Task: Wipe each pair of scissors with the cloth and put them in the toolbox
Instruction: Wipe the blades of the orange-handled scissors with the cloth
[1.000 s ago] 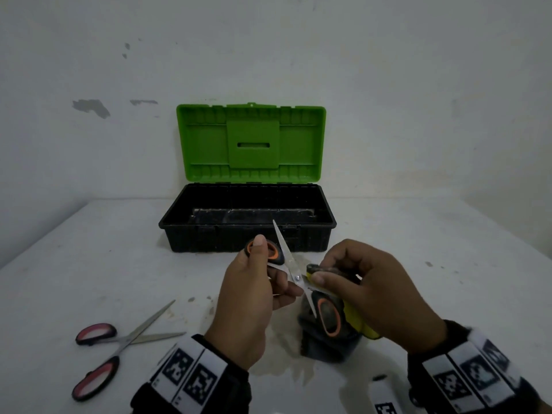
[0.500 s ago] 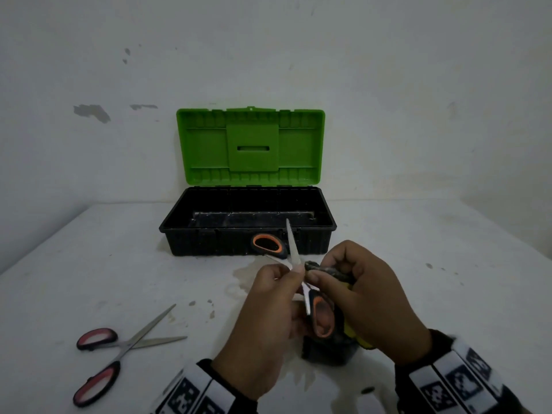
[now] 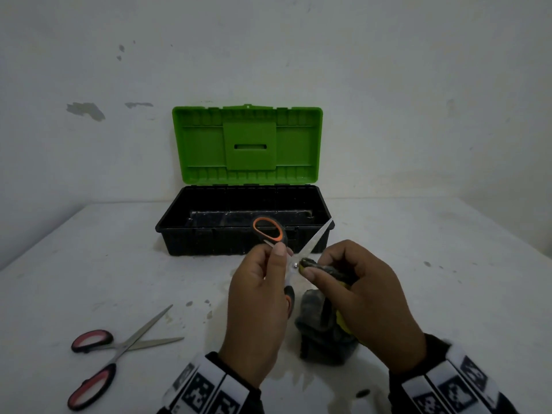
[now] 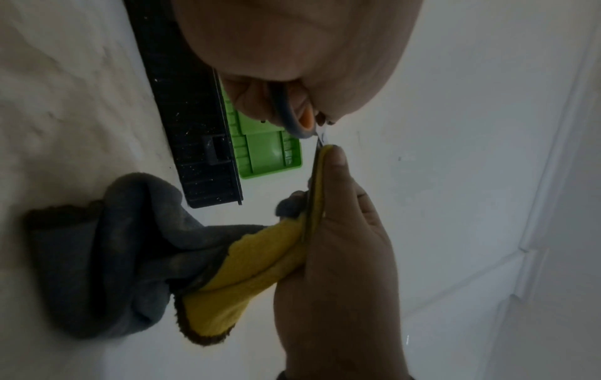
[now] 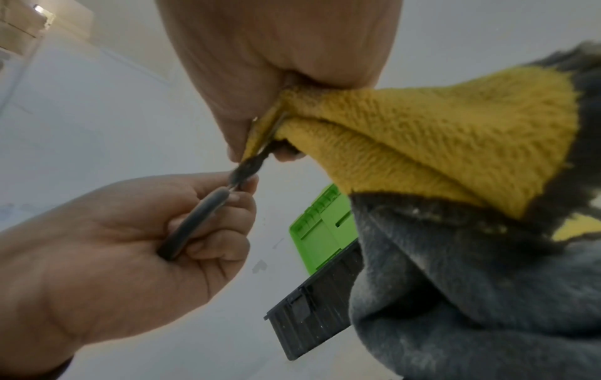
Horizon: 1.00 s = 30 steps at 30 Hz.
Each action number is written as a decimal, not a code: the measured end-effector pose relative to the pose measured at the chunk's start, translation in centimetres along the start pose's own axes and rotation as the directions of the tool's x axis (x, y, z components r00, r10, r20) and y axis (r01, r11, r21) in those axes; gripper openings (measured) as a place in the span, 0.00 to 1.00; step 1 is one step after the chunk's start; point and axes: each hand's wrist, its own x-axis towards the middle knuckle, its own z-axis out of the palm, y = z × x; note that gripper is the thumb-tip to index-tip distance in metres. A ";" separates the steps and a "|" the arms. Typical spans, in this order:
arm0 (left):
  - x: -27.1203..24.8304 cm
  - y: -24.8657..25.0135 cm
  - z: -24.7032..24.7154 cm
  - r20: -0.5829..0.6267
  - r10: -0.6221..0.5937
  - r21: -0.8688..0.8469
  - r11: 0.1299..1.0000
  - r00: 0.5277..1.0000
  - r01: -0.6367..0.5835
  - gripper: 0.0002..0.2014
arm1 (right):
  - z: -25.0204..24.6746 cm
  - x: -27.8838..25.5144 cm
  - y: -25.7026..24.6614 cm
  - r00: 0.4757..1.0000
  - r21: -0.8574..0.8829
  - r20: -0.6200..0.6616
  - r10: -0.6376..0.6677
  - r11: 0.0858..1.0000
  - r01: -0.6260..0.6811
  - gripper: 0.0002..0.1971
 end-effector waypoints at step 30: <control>0.0 -1.4 -1.2 0.013 0.164 0.136 0.977 0.986 -0.164 0.16 | 1.3 1.5 -0.2 0.958 0.122 -0.184 0.222 0.972 -0.202 0.13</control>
